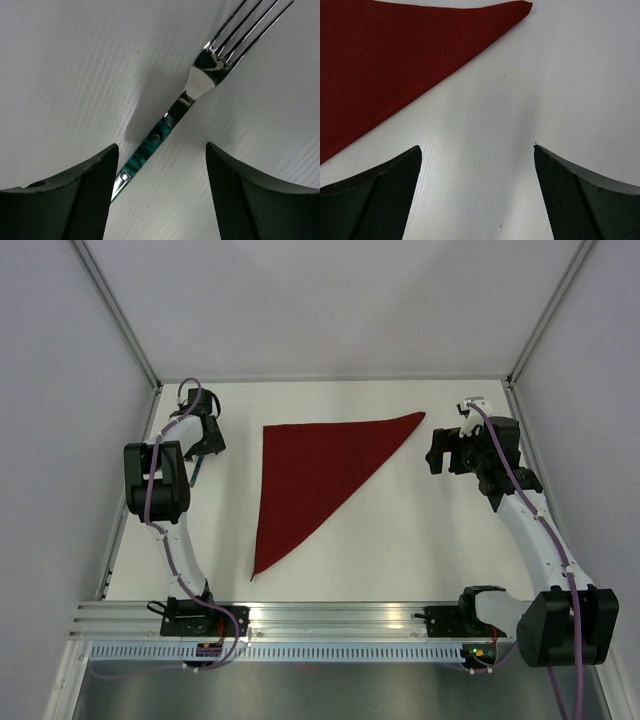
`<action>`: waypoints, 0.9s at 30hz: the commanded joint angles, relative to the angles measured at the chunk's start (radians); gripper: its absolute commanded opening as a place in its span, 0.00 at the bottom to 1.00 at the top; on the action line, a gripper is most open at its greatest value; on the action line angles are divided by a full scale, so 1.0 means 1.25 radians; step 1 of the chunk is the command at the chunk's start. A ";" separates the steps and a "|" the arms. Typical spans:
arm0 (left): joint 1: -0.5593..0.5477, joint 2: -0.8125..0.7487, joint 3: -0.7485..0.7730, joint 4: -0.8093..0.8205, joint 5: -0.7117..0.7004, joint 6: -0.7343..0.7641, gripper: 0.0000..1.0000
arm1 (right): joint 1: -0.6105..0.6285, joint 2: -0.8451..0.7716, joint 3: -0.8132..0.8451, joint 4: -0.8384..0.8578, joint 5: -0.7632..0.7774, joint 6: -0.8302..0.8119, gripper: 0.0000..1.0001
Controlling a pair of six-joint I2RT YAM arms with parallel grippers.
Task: Fold the napkin, place the utensils inside, and roll it up
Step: Pick up the fork at the center of the board.
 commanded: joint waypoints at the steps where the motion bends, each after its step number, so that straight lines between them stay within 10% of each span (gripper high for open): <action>1: 0.022 0.021 0.037 -0.016 0.024 0.044 0.74 | 0.001 -0.015 0.013 -0.006 -0.004 0.005 0.98; 8: 0.039 0.053 0.043 -0.024 0.098 0.033 0.61 | 0.001 -0.009 0.010 -0.006 -0.004 0.002 0.98; 19: 0.039 0.073 0.043 -0.034 0.202 0.015 0.02 | -0.001 -0.001 0.006 -0.004 0.001 0.001 0.98; 27: 0.039 -0.042 0.085 -0.033 0.292 0.067 0.02 | 0.001 0.006 0.008 -0.003 0.002 0.001 0.98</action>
